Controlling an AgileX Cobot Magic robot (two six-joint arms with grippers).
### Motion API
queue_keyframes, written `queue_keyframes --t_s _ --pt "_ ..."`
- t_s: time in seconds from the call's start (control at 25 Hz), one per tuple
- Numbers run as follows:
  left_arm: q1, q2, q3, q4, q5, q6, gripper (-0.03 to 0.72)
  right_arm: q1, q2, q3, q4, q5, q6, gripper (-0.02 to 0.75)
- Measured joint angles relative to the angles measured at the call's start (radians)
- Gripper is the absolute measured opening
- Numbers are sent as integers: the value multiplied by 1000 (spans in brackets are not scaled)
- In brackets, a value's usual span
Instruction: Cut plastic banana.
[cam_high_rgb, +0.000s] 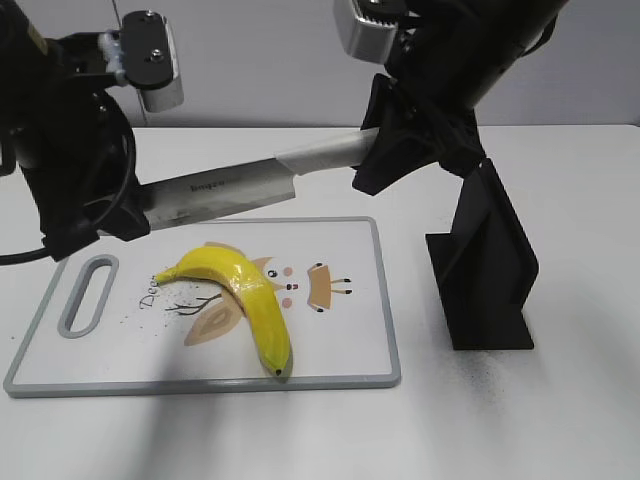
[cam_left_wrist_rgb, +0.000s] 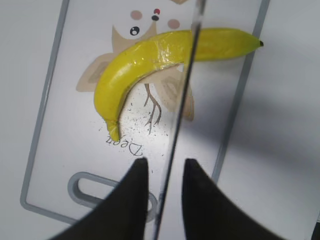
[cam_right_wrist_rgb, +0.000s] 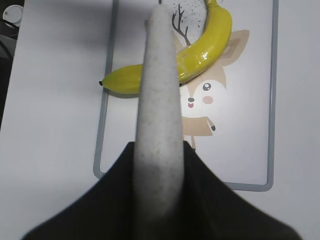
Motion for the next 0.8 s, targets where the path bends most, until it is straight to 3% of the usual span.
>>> queue_keyframes --t_s 0.04,0.08,0.2,0.44,0.8 --pt "0 8 0 0 -3 1 172 0 5 -1 0 -6 0 167" --pt "0 15 0 0 -6 1 103 0 8 -1 0 -12 -2 167" --pt "0 27 0 -8 -31 4 24 0 26 -1 -5 -20 -1 167" --pt "1 79 0 -11 -59 8 14 0 111 -6 -66 -33 16 167" --pt "2 350 -1 -45 -199 11 12 0 298 -6 -164 -147 14 169"
